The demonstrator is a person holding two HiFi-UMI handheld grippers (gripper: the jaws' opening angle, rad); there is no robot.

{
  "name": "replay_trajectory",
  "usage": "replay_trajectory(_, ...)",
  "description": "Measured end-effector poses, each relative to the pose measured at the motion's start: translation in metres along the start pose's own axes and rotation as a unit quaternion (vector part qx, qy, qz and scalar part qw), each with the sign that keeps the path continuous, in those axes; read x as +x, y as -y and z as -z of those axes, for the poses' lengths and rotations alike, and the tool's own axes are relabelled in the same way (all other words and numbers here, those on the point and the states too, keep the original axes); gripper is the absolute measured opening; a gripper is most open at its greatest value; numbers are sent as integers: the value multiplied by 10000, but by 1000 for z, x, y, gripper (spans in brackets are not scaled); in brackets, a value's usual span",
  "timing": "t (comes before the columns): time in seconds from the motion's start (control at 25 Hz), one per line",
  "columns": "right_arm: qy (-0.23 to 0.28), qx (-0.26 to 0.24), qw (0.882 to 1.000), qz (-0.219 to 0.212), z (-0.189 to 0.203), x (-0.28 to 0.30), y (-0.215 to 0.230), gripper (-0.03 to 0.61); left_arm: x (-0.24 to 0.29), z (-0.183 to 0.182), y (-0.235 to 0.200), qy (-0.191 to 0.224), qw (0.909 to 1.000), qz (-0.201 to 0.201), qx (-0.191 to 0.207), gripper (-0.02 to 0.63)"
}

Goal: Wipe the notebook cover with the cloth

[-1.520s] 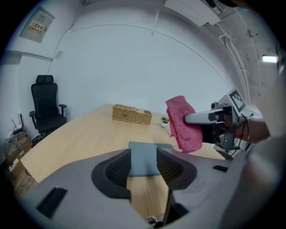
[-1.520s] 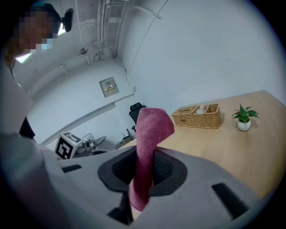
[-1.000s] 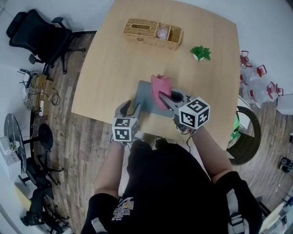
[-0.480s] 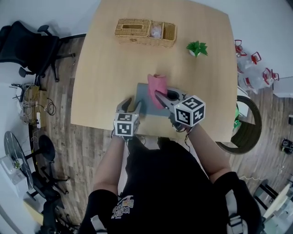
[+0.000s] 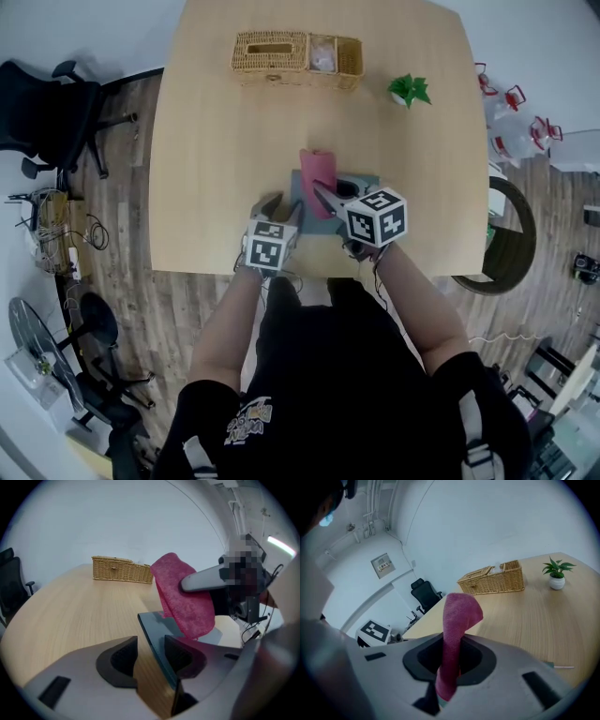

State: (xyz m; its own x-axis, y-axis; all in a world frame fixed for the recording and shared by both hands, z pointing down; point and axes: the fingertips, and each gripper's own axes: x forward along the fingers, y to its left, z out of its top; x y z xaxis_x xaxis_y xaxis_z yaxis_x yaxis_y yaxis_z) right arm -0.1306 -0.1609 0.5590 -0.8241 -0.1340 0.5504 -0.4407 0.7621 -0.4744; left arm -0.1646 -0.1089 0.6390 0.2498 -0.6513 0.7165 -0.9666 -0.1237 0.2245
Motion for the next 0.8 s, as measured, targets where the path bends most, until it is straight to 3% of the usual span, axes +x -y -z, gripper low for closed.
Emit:
replay_trajectory(0.16,-249,73,9995,159,11,24,3,63,3,2,2,-9,9997,256,3,168)
replay_trajectory(0.6,-905,-90,9941,582,36,69,11,63,6,1,-2,-68,9996,270,86,173)
replay_trajectory(0.8,-945,-295,9927,693,39,74,11,63,5,2,-4,-75,9996,277,76,173)
